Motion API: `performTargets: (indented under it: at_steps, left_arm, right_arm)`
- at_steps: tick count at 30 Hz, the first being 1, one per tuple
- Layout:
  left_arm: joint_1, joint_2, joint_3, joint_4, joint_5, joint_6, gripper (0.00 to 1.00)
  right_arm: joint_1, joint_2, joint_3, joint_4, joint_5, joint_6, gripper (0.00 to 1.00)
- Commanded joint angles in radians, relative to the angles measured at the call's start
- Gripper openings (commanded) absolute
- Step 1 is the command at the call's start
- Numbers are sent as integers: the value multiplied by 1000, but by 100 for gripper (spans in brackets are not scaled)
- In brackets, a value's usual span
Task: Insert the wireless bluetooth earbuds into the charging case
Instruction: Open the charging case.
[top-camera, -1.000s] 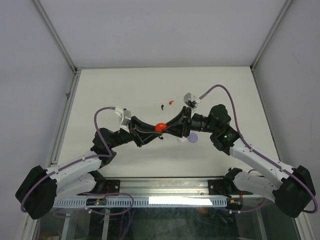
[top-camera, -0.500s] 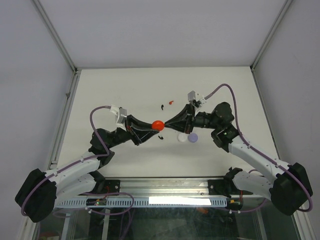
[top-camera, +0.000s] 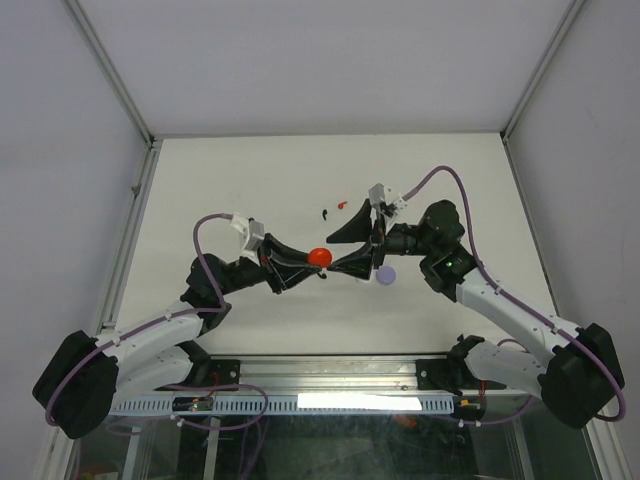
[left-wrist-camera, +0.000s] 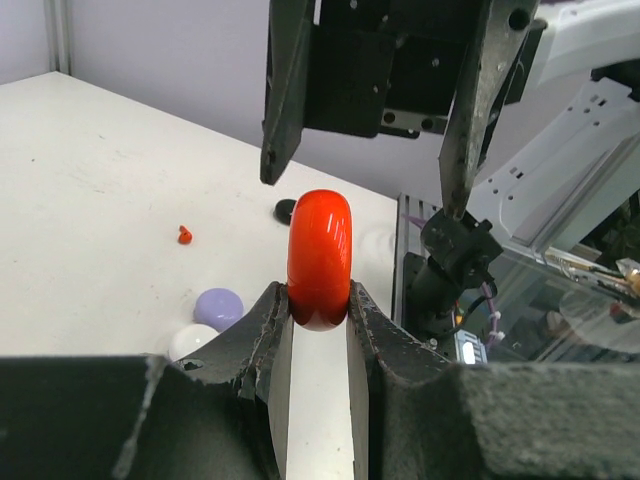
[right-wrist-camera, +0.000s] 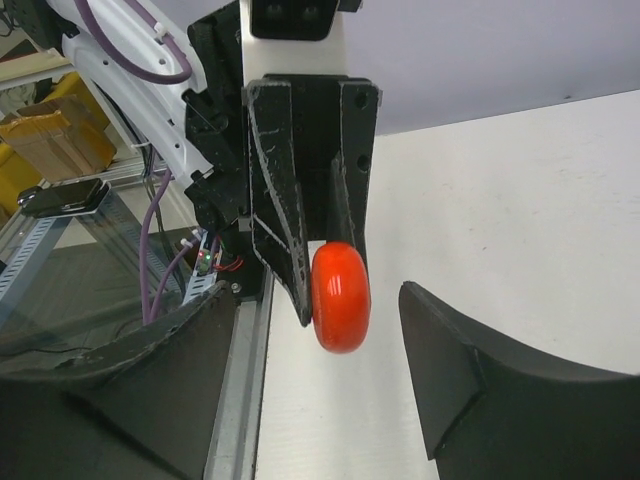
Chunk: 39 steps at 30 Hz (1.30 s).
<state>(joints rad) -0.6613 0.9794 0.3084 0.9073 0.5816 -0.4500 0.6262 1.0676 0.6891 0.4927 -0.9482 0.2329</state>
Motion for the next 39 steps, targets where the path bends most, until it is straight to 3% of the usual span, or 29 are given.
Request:
performTargets:
  at_steps: [1, 10, 12, 17, 39]
  left_arm:
    - [-4, 12, 35, 31, 77, 76, 0]
    - [-4, 10, 43, 48, 117, 98, 0]
    - [-4, 10, 44, 46, 116, 101, 0]
    - [-4, 13, 41, 44, 131, 115, 0]
    - [-24, -2, -9, -61, 182, 448, 0]
  right_arm:
    - [6, 14, 66, -29, -4, -30, 69]
    - [21, 70, 82, -71, -4, -30, 69]
    - [24, 77, 89, -96, 32, -137, 70]
    - [27, 81, 106, -151, 82, -186, 70]
    - [13, 68, 179, -294, 166, -214, 69]
